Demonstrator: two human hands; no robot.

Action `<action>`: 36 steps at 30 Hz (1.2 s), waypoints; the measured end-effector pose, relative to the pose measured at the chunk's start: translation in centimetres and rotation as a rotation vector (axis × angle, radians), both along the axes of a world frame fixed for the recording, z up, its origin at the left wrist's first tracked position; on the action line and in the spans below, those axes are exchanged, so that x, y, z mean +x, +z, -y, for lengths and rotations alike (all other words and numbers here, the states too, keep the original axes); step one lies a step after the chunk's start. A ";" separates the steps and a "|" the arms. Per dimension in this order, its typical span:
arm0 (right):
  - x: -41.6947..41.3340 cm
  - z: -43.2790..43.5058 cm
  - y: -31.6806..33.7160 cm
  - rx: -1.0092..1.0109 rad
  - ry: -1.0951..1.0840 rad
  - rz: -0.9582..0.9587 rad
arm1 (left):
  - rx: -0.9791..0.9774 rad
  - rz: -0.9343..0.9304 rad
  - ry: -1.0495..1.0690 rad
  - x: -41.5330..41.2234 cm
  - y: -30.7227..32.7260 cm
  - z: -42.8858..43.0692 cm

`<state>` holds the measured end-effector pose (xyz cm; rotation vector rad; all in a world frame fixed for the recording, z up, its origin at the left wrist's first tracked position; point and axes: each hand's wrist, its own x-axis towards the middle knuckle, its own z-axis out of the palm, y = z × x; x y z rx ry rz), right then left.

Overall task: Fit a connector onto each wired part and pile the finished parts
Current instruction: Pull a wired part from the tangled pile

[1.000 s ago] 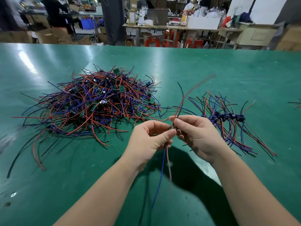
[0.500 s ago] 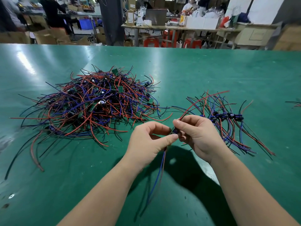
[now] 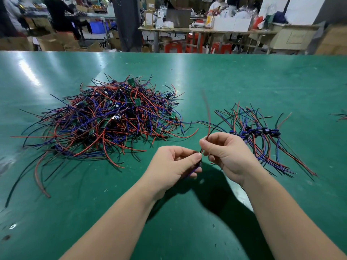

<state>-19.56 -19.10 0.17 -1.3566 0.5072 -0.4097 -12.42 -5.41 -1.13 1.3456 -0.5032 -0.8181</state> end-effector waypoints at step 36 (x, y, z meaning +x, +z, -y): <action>0.5 -1.5 0.5 0.270 0.074 0.293 | -0.279 -0.396 0.149 0.3 1.9 -0.1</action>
